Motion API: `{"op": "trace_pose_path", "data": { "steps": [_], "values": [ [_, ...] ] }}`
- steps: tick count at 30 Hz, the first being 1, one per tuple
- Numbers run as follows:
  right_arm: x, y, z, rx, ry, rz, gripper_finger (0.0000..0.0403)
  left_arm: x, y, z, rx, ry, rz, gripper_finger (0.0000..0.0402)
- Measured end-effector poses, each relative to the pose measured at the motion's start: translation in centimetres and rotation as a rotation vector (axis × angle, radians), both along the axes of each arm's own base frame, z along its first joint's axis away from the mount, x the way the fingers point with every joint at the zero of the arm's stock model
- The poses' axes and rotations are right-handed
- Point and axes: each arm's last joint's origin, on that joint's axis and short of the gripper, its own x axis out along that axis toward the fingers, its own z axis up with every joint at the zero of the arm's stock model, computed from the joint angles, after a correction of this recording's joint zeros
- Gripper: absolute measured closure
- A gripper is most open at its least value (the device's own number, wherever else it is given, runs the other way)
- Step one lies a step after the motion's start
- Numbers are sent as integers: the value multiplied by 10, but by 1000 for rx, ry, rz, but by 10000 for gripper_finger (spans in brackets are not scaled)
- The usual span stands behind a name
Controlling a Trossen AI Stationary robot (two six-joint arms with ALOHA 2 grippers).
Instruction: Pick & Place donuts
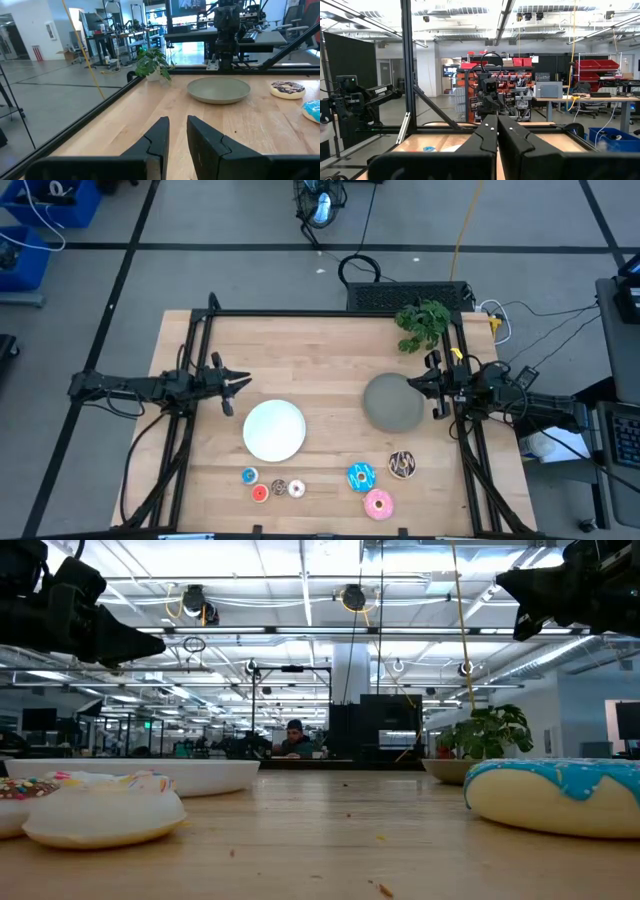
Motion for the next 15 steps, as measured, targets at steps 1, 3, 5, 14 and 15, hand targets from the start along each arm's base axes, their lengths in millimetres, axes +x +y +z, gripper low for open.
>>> {"op": "trace_pose_path", "data": {
  "steps": [1,3,5,14,15],
  "values": [
    [0,0,0,0,0,0,403,0,0,0,0,0,0,327],
    [0,0,0,0,0,0,403,0,0,0,0,0,0,327],
    [0,0,0,0,0,0,403,0,0,0,0,0,0,327],
    [0,0,0,0,0,0,403,0,0,0,-1,-1,0,327],
    [0,0,0,0,0,0,403,0,0,0,-6,-7,0,327]
  ]
}}
